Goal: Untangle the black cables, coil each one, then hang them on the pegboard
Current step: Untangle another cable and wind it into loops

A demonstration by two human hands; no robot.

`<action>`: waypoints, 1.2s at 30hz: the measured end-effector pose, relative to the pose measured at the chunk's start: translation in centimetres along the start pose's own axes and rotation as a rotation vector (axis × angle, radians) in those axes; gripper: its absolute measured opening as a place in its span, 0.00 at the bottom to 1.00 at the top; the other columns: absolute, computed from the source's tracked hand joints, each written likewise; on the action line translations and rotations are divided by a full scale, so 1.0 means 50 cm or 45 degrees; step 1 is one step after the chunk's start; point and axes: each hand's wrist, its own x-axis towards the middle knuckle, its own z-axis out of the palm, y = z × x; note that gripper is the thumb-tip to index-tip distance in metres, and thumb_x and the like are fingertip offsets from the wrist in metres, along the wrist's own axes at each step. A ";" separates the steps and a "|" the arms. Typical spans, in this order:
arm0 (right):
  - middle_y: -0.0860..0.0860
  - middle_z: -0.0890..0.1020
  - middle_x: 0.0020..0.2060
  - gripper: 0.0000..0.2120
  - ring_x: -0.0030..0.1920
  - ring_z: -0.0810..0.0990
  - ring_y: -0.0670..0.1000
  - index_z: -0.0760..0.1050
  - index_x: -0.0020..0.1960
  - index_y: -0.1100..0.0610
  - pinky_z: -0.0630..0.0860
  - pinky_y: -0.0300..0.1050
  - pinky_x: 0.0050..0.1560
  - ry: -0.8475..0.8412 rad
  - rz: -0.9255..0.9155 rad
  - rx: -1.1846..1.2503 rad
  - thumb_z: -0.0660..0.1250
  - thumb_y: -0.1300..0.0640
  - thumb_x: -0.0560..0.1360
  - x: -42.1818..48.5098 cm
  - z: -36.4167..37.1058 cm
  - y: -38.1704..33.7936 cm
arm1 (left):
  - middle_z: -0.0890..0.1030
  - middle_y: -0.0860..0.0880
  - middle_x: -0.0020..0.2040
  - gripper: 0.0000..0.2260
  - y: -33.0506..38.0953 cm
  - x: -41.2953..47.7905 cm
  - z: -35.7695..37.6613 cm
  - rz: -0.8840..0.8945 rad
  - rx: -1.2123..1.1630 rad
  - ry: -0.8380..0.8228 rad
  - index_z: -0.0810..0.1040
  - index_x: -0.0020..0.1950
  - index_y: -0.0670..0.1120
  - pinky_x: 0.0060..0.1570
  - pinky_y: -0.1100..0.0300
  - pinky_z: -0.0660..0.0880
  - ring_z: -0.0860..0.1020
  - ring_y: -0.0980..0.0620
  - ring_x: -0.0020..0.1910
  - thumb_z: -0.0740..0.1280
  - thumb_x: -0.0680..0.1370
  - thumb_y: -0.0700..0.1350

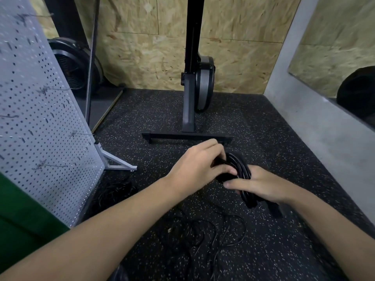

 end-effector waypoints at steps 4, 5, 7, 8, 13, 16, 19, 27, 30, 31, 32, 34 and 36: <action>0.44 0.77 0.34 0.07 0.36 0.76 0.44 0.75 0.45 0.49 0.72 0.43 0.43 -0.087 0.025 -0.106 0.72 0.50 0.79 0.000 0.012 0.015 | 0.74 0.53 0.44 0.20 -0.004 -0.004 -0.001 0.029 0.086 -0.128 0.73 0.47 0.46 0.38 0.52 0.74 0.72 0.52 0.38 0.77 0.74 0.59; 0.43 0.76 0.33 0.07 0.35 0.76 0.44 0.74 0.45 0.49 0.71 0.44 0.42 -0.084 0.014 -0.130 0.71 0.51 0.79 0.000 0.014 0.017 | 0.74 0.53 0.45 0.19 -0.008 -0.005 0.002 0.037 0.091 -0.162 0.74 0.48 0.46 0.39 0.51 0.75 0.73 0.52 0.38 0.76 0.74 0.58; 0.44 0.76 0.34 0.07 0.36 0.76 0.46 0.74 0.46 0.50 0.72 0.46 0.43 -0.064 -0.013 -0.182 0.71 0.52 0.79 0.002 0.016 0.022 | 0.75 0.54 0.48 0.16 -0.018 -0.007 0.008 0.039 0.068 -0.199 0.77 0.52 0.46 0.42 0.51 0.76 0.74 0.53 0.40 0.76 0.76 0.56; 0.46 0.77 0.35 0.06 0.37 0.77 0.47 0.74 0.47 0.52 0.73 0.48 0.44 -0.052 -0.019 -0.186 0.71 0.52 0.79 0.004 0.015 0.023 | 0.75 0.54 0.49 0.14 -0.026 -0.007 0.011 0.030 0.040 -0.213 0.79 0.53 0.46 0.43 0.52 0.76 0.75 0.54 0.42 0.75 0.77 0.54; 0.51 0.82 0.40 0.11 0.39 0.81 0.49 0.77 0.56 0.59 0.77 0.48 0.45 0.071 0.073 0.023 0.71 0.52 0.80 0.003 0.004 0.029 | 0.82 0.55 0.49 0.09 -0.069 -0.014 0.006 -0.094 -0.060 -0.163 0.83 0.56 0.47 0.48 0.58 0.77 0.80 0.56 0.47 0.73 0.80 0.51; 0.51 0.83 0.39 0.13 0.37 0.82 0.47 0.78 0.58 0.61 0.78 0.49 0.43 0.096 0.122 0.175 0.71 0.53 0.79 0.001 0.005 0.027 | 0.85 0.55 0.49 0.09 -0.087 -0.020 -0.011 -0.205 -0.076 -0.153 0.86 0.54 0.47 0.51 0.59 0.77 0.81 0.58 0.48 0.73 0.79 0.52; 0.51 0.83 0.39 0.15 0.39 0.81 0.50 0.78 0.56 0.63 0.80 0.54 0.48 0.154 0.107 0.123 0.72 0.52 0.79 0.005 0.010 0.029 | 0.86 0.55 0.48 0.09 -0.089 -0.022 -0.014 -0.266 -0.049 -0.228 0.87 0.54 0.47 0.51 0.56 0.78 0.82 0.58 0.47 0.73 0.80 0.52; 0.45 0.86 0.42 0.06 0.47 0.84 0.47 0.79 0.49 0.49 0.76 0.47 0.52 0.299 0.050 0.003 0.72 0.48 0.78 0.006 0.037 0.013 | 0.86 0.56 0.40 0.04 -0.051 -0.009 -0.005 -0.537 -0.349 0.098 0.89 0.49 0.50 0.42 0.60 0.82 0.83 0.60 0.37 0.74 0.80 0.48; 0.39 0.86 0.43 0.06 0.48 0.83 0.42 0.80 0.52 0.46 0.75 0.44 0.52 0.334 -0.027 0.123 0.74 0.48 0.78 0.016 0.051 0.012 | 0.86 0.53 0.42 0.04 -0.044 -0.007 0.011 -0.724 -0.589 0.169 0.88 0.48 0.50 0.41 0.51 0.85 0.86 0.51 0.43 0.74 0.80 0.46; 0.40 0.86 0.45 0.08 0.50 0.84 0.42 0.80 0.55 0.46 0.76 0.45 0.55 0.344 -0.048 0.177 0.75 0.49 0.77 0.020 0.057 0.012 | 0.86 0.51 0.43 0.04 -0.037 -0.007 0.017 -0.795 -0.699 0.202 0.87 0.47 0.48 0.41 0.52 0.85 0.86 0.52 0.45 0.74 0.81 0.44; 0.42 0.87 0.48 0.11 0.52 0.84 0.43 0.80 0.58 0.46 0.77 0.46 0.57 0.356 -0.063 0.229 0.76 0.50 0.77 0.024 0.064 0.011 | 0.85 0.49 0.44 0.05 -0.029 -0.006 0.022 -0.864 -0.822 0.230 0.86 0.46 0.46 0.41 0.54 0.85 0.85 0.52 0.46 0.73 0.81 0.42; 0.49 0.88 0.49 0.13 0.52 0.86 0.50 0.80 0.59 0.51 0.80 0.51 0.60 0.360 -0.075 0.327 0.77 0.55 0.76 0.028 0.076 0.008 | 0.85 0.44 0.47 0.05 -0.018 -0.004 0.030 -0.962 -1.037 0.265 0.84 0.46 0.42 0.42 0.54 0.85 0.85 0.51 0.46 0.72 0.81 0.41; 0.57 0.88 0.48 0.12 0.51 0.87 0.58 0.81 0.58 0.57 0.82 0.56 0.60 0.342 -0.066 0.430 0.76 0.60 0.76 0.031 0.084 0.008 | 0.85 0.42 0.47 0.05 -0.014 -0.004 0.031 -1.001 -1.138 0.288 0.83 0.48 0.38 0.43 0.54 0.84 0.85 0.53 0.44 0.71 0.81 0.40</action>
